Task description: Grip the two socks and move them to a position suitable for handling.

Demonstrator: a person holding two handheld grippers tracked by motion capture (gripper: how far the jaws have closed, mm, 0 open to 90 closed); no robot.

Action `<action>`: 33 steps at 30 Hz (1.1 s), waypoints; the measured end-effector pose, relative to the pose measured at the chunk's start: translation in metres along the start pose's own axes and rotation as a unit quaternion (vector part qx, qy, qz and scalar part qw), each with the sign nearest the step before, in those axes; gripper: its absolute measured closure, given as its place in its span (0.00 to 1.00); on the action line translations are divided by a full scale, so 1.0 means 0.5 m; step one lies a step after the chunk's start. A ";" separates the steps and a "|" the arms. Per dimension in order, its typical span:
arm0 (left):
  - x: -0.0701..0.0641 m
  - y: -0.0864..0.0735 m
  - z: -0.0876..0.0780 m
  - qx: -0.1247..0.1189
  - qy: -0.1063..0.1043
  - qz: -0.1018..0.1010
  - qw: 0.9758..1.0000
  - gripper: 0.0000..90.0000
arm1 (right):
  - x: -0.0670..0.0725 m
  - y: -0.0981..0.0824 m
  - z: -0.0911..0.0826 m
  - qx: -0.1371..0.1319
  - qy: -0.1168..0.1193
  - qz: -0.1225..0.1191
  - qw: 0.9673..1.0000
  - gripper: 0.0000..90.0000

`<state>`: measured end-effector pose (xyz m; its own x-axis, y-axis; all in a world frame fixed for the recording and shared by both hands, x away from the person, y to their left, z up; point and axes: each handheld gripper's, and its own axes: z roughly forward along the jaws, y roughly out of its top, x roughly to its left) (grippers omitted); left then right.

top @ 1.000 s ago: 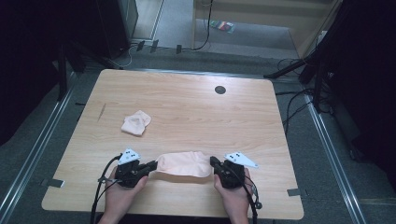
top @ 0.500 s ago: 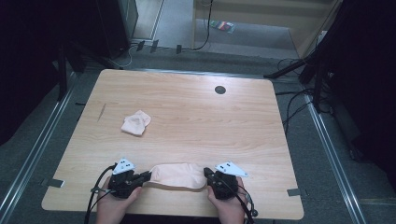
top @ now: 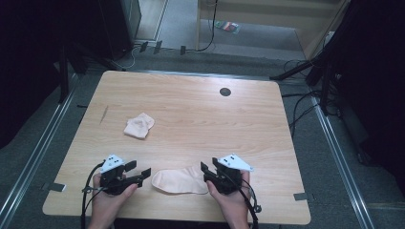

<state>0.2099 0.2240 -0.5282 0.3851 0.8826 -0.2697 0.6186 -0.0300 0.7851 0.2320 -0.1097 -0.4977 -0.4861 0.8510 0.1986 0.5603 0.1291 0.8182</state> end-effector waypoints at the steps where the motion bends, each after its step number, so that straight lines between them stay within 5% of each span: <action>1: 0.008 0.002 -0.003 -0.004 0.006 0.000 1.000 0.34 | 0.007 0.009 0.007 -0.002 0.002 -0.009 1.000 0.56; 10: 0.097 0.012 -0.028 -0.024 0.062 -0.011 0.998 0.32 | 0.073 0.079 0.099 0.006 0.031 -0.052 0.998 0.53; 15: 0.150 0.009 -0.041 -0.038 0.088 -0.034 0.995 0.32 | 0.109 0.107 0.168 0.014 0.052 -0.061 0.997 0.52; 19: 0.177 0.006 -0.050 -0.053 0.119 -0.026 0.991 0.30 | 0.137 0.132 0.211 0.019 0.058 -0.074 0.995 0.49; 28: 0.221 0.003 -0.048 -0.054 0.133 -0.063 0.988 0.12 | 0.185 0.170 0.307 0.037 0.055 -0.109 0.992 0.39; 33: 0.232 0.002 -0.042 -0.043 0.135 -0.081 0.987 0.02 | 0.191 0.180 0.355 0.052 0.062 -0.109 0.991 0.35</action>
<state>0.2412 0.3363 -0.5470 0.0820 0.9655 -0.2471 0.5923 0.1522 0.7912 0.3548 0.0736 -0.5009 -0.6782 0.7289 0.0936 0.4965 0.3607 0.7896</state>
